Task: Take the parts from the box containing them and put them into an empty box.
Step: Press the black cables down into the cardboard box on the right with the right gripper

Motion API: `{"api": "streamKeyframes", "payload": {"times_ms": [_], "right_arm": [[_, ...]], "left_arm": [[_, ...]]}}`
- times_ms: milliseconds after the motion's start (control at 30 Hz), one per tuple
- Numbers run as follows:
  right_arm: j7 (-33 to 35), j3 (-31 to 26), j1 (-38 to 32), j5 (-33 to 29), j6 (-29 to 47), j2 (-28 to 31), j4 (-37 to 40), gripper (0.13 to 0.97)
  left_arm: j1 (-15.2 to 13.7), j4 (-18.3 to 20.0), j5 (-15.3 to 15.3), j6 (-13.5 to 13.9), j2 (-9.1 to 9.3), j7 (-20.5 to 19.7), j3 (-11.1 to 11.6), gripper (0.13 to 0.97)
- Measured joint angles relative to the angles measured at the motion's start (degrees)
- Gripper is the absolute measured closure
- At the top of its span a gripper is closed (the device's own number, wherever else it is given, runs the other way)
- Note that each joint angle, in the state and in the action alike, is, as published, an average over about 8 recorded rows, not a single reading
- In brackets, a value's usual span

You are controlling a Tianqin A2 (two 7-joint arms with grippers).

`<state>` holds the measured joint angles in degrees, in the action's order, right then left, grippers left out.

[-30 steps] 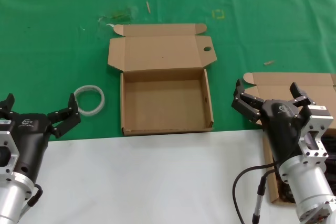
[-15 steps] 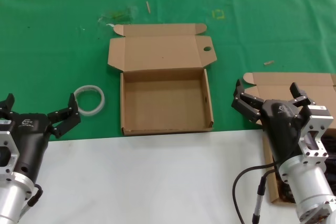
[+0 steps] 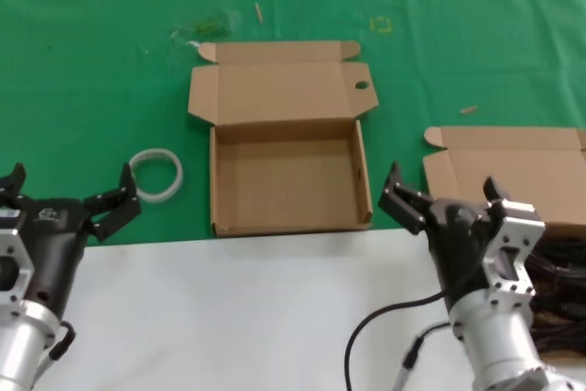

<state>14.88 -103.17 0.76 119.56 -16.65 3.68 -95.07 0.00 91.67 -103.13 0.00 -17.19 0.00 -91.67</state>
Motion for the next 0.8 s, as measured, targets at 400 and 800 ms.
{"api": "streamKeyframes", "payload": {"times_ms": [400,800], "right_arm": [[28.40,-4.52,4.43,13.45,-27.02,0.01,-11.22,0.129],[59.57,-6.21,-2.56,17.87,-55.87,0.00,-12.72,0.129]], "left_arm": [[0.00,0.00,0.01,0.00,0.00,0.00,0.00,0.132],[0.00,0.00,0.01,0.00,0.00,0.00,0.00,0.132]]}}
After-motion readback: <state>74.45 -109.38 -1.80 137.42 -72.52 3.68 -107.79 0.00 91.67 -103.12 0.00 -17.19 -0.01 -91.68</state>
